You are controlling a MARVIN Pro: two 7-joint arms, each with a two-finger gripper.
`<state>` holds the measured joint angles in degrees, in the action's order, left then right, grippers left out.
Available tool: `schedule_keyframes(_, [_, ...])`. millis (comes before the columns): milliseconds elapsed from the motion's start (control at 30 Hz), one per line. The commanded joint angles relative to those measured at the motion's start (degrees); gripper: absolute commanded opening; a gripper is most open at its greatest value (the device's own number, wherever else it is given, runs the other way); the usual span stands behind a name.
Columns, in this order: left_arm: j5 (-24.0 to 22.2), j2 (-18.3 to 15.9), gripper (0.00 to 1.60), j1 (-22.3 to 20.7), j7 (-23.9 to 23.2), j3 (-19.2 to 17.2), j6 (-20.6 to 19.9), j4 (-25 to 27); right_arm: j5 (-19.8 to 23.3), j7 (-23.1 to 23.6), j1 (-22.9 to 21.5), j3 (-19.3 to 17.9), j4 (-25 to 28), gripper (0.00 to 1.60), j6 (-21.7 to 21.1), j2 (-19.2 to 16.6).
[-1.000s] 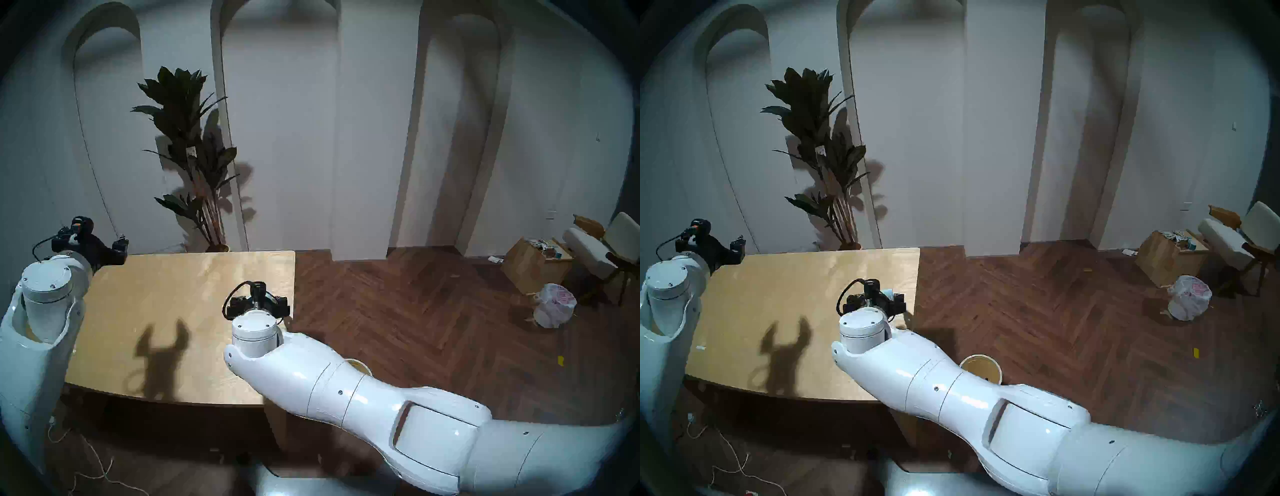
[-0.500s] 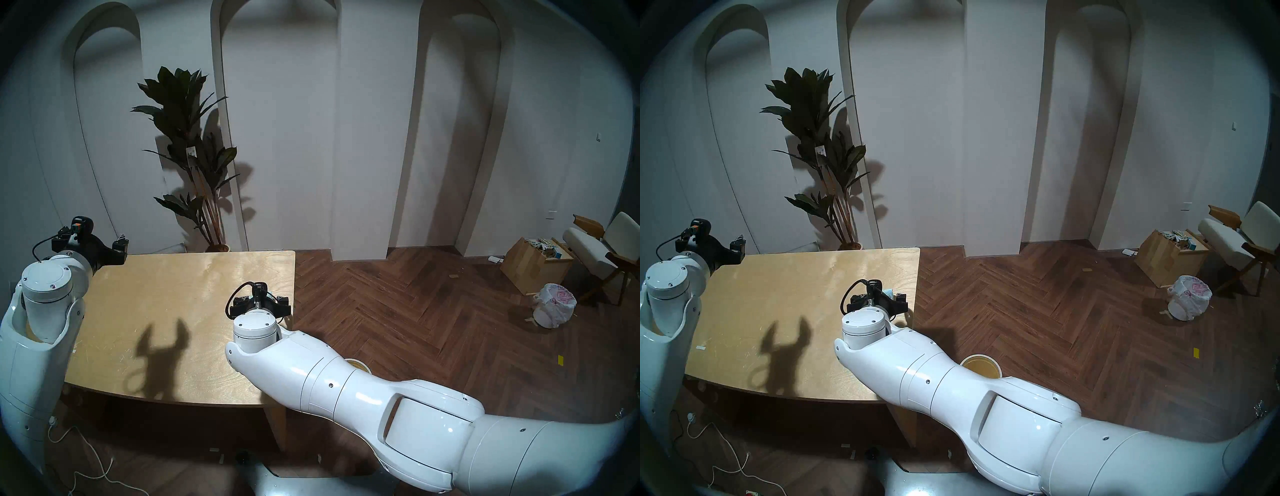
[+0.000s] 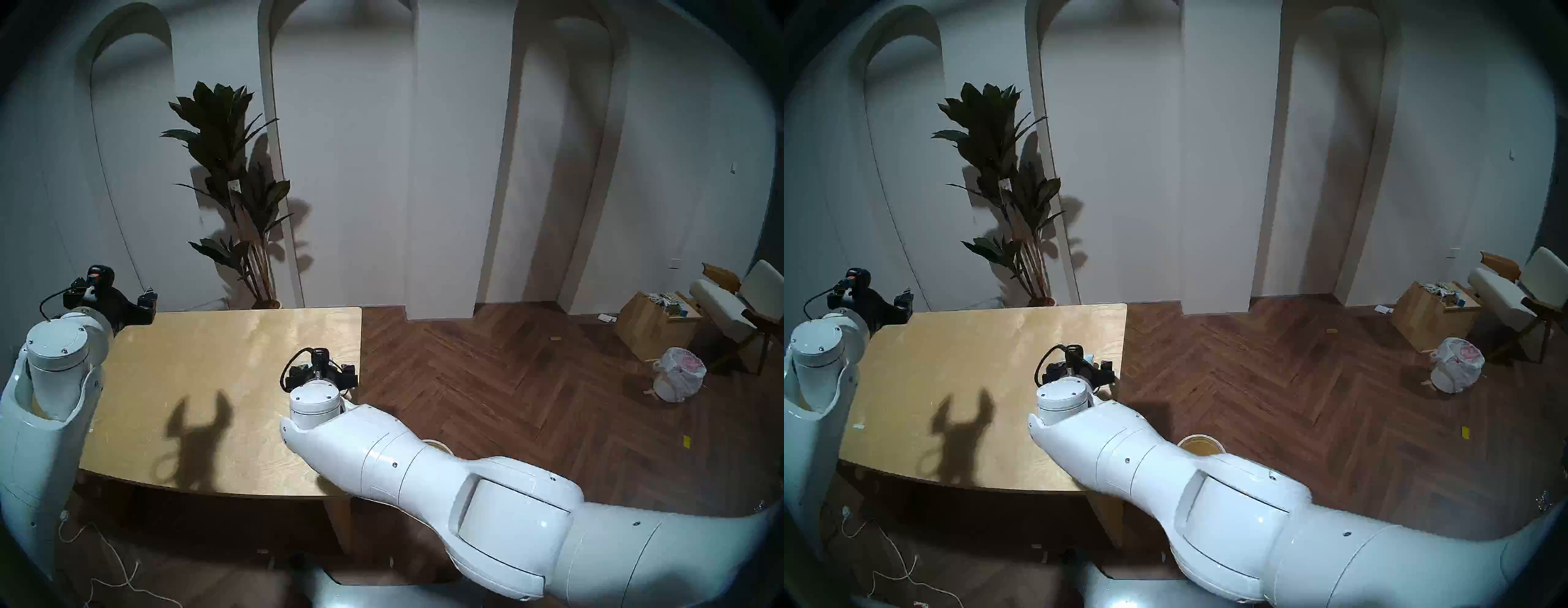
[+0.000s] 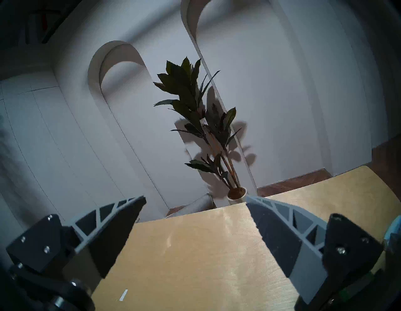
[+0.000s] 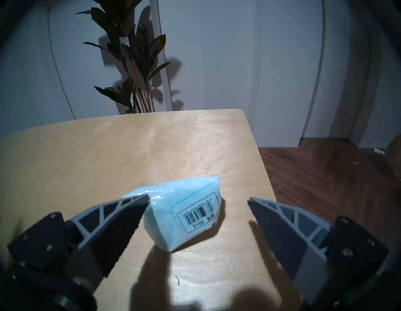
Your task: Put the trash into the trash bin on the ground
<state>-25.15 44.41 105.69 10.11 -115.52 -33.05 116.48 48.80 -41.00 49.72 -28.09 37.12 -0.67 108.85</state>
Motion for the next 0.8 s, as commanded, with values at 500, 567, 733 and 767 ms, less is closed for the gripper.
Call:
schedule_keyframes(500, [0.13, -0.42, 1.60, -0.22, -0.21, -0.86, 0.43, 0.80, 0.10, 4.68, -2.60, -1.94, 2.82, 1.60, 2.04, -0.16])
schedule_keyframes(567, [0.13, -0.42, 1.60, -0.21, -0.22, -0.87, 0.44, 0.81, 0.33, 4.90, -2.79, -2.19, 1.73, 1.60, 2.05, 0.20])
schedule_keyframes(733, [0.15, -0.41, 1.60, -0.21, -0.25, -0.89, 0.45, 0.81, 1.14, 6.27, -3.26, -3.39, -2.35, 1.60, 2.84, 1.71])
schedule_keyframes(767, [0.15, -0.41, 1.60, -0.21, -0.25, -0.89, 0.45, 0.81, 1.14, 6.27, -3.26, -3.39, -2.35, 1.60, 2.84, 1.71])
